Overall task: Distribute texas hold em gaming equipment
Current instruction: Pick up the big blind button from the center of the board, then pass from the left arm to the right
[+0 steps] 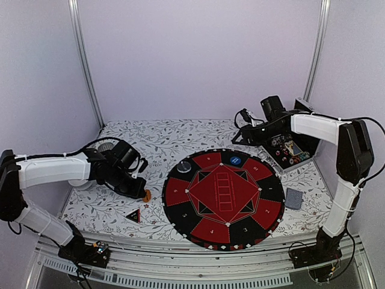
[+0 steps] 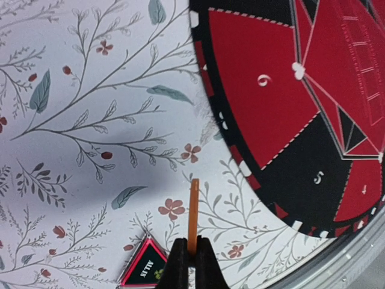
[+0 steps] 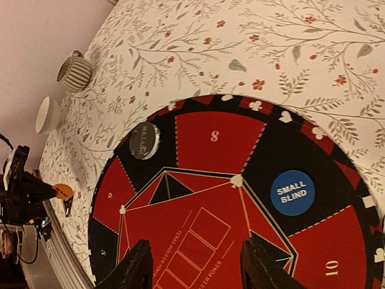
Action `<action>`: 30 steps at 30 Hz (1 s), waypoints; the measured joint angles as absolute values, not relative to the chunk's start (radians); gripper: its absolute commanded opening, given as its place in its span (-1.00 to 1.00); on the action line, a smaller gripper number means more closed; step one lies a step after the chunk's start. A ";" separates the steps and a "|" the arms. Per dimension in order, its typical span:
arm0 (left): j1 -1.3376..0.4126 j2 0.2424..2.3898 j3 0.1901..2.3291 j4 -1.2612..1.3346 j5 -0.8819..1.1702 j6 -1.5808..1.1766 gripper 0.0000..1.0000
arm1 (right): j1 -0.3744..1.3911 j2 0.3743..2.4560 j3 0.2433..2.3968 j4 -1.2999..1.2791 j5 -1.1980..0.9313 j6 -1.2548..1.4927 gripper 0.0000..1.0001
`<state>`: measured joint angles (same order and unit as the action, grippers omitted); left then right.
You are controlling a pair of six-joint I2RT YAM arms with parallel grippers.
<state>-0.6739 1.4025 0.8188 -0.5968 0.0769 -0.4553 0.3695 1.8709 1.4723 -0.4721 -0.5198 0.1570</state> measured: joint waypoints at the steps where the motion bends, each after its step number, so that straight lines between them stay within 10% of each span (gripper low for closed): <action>1: -0.677 1.377 0.820 -0.594 0.076 -0.455 -1.00 | 0.379 1.863 1.462 -0.466 -0.541 0.146 0.02; 30: -0.927 1.195 1.064 -0.213 0.278 -0.340 -1.00 | 0.772 1.670 1.331 -0.037 -1.014 -0.019 -0.44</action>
